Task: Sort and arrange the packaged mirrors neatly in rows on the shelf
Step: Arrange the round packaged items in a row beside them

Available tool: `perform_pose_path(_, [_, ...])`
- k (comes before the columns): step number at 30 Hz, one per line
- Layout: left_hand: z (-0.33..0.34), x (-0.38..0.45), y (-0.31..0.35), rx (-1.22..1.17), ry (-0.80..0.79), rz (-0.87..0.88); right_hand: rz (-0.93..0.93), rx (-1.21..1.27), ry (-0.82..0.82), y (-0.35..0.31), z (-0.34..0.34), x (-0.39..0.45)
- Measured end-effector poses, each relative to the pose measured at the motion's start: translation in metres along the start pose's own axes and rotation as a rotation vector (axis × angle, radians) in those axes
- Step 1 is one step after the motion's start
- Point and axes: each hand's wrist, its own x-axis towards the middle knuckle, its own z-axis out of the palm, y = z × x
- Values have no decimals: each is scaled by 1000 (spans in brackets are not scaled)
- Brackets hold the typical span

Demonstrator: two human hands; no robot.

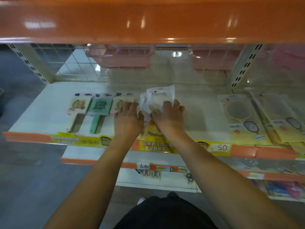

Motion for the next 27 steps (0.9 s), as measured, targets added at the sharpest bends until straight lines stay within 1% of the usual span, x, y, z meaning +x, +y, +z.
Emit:
perform_pose_path(3, [-5, 5, -13, -5, -26, 9, 42, -3, -17, -16, 14, -2])
perform_pose_path(6, [-5, 7, -24, -14, -48, 33, 43, 9, -22, -25, 25, -4])
perform_pose_path(10, [-2, 9, -32, -18, -53, 66, 28, -85, -8, -26, 37, -3])
perform_pose_path(17, [2, 12, -28, -41, -124, 62, 97, -178, 4, -23, 37, -2])
perform_pose_path(27, [6, 15, -19, -83, -123, 67, 67, -160, -23, -15, 35, -3])
